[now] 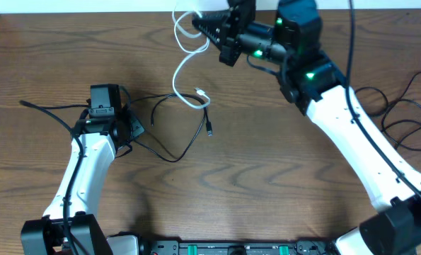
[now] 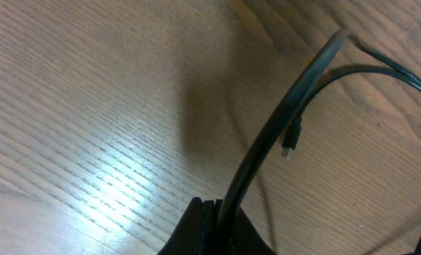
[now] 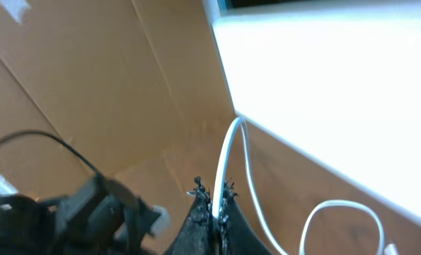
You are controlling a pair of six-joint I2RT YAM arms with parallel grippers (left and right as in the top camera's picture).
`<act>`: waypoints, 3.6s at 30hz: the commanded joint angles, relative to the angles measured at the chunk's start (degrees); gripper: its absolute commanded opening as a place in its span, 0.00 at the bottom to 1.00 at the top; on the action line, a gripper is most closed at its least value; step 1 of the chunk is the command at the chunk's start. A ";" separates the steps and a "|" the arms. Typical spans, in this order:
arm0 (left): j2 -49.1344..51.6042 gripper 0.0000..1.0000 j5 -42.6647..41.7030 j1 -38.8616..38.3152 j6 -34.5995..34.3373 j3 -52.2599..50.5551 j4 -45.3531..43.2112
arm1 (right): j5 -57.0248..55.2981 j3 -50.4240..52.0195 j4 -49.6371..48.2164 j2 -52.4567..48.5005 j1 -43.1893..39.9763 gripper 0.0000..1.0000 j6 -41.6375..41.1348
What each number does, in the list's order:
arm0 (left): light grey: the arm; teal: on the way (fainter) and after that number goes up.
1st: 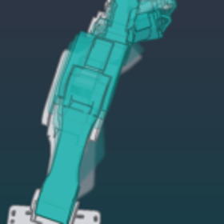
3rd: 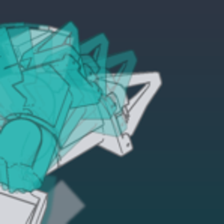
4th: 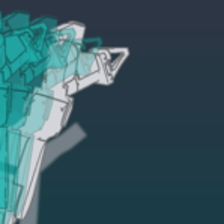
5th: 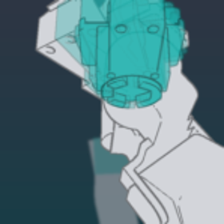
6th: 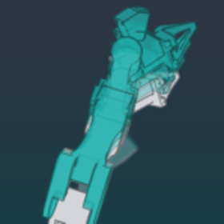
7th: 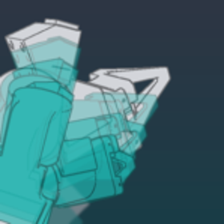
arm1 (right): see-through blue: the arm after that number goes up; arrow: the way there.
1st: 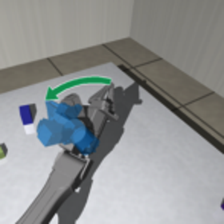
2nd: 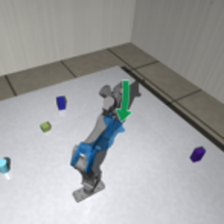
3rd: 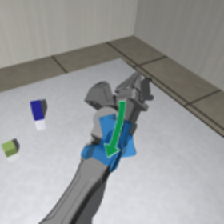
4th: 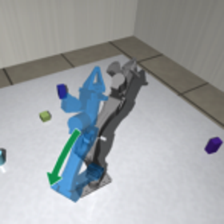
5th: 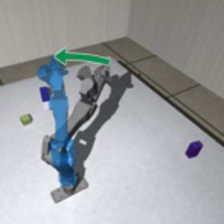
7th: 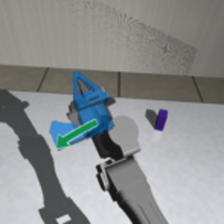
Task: Untangle cables
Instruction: 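Grasp the white cable with the right gripper and lift it up, then carry the white cable to the far right pile and release it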
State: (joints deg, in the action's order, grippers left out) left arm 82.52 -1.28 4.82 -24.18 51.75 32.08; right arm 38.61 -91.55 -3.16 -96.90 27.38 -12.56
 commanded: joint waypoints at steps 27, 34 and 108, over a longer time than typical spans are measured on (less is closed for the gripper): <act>0.61 0.08 0.90 0.09 -1.40 -0.81 -0.04 | -38.01 -0.66 32.17 2.60 -13.14 0.01 11.39; 0.61 0.08 0.90 0.09 -1.40 -0.81 -0.02 | -38.05 -0.66 31.65 2.60 -21.77 0.01 11.41; 2.47 0.15 0.87 0.09 -1.60 -0.92 -0.92 | -16.33 -1.16 41.72 -17.38 -46.03 0.04 11.39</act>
State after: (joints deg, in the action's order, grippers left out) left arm 84.38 -1.13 4.82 -25.50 51.59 31.22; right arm 16.38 -93.82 38.33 -113.03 -18.52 -1.65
